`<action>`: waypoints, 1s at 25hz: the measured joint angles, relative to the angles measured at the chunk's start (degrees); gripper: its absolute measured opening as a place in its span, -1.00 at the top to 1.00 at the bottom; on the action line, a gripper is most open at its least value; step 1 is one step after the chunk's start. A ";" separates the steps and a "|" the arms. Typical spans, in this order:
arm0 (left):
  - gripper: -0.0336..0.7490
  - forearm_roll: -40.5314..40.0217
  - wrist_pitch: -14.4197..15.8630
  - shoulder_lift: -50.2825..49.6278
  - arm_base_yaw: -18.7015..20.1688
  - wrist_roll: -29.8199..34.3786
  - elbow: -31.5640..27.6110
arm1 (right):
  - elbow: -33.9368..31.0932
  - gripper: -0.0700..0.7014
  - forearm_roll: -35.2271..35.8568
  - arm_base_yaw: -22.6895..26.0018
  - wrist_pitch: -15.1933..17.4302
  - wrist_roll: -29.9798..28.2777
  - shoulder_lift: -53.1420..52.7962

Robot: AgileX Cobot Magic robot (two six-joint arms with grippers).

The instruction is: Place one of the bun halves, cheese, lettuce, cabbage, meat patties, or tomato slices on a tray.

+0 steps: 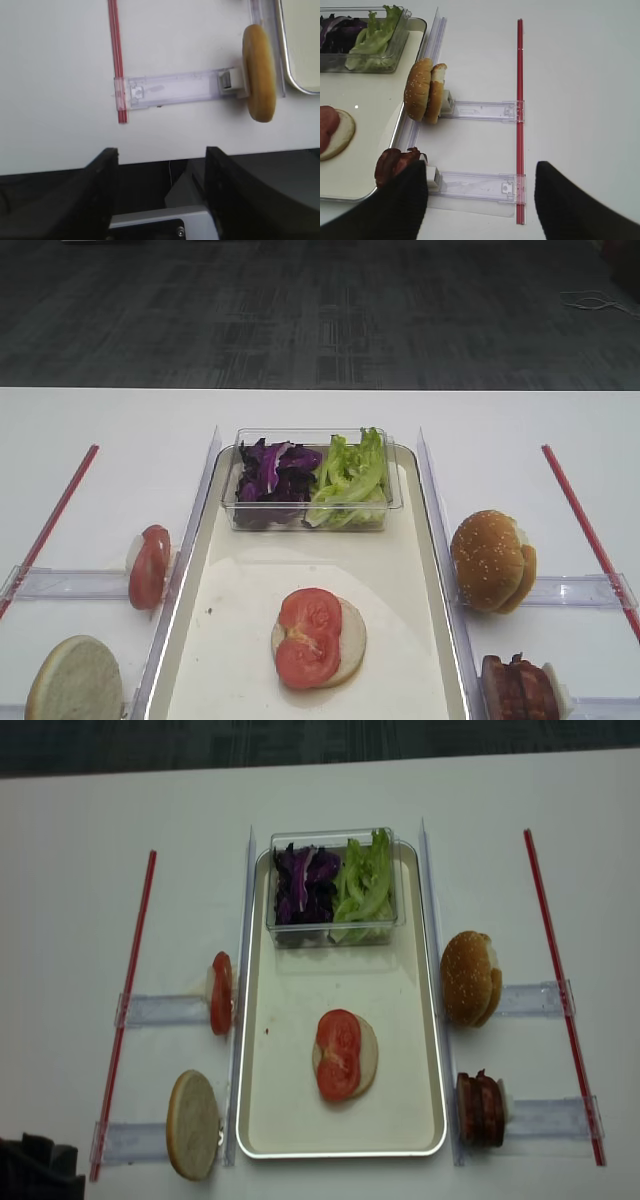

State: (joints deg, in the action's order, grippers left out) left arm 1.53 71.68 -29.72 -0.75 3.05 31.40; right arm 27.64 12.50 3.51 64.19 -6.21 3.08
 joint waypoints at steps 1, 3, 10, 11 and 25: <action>-0.11 0.19 0.00 0.94 0.00 0.00 -0.53 | 0.00 -0.40 0.00 0.00 0.00 0.00 0.00; -0.11 0.65 0.00 2.43 0.00 0.14 -1.00 | 0.00 -0.40 0.00 0.00 0.00 0.00 0.00; -0.11 1.00 -2.46 5.68 0.00 0.29 -1.39 | 0.00 -0.40 0.00 0.00 0.00 0.00 0.00; -0.11 1.00 -3.64 6.37 0.00 0.29 -1.95 | 0.00 -0.40 0.00 0.00 0.00 0.00 0.00; -0.11 1.14 -5.13 7.55 1.70 0.39 -3.23 | 0.00 -0.40 0.00 0.00 0.00 0.00 0.00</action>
State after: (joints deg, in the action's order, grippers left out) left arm 2.67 66.55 -22.17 0.94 3.44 28.17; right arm 27.64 12.50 3.51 64.19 -6.21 3.08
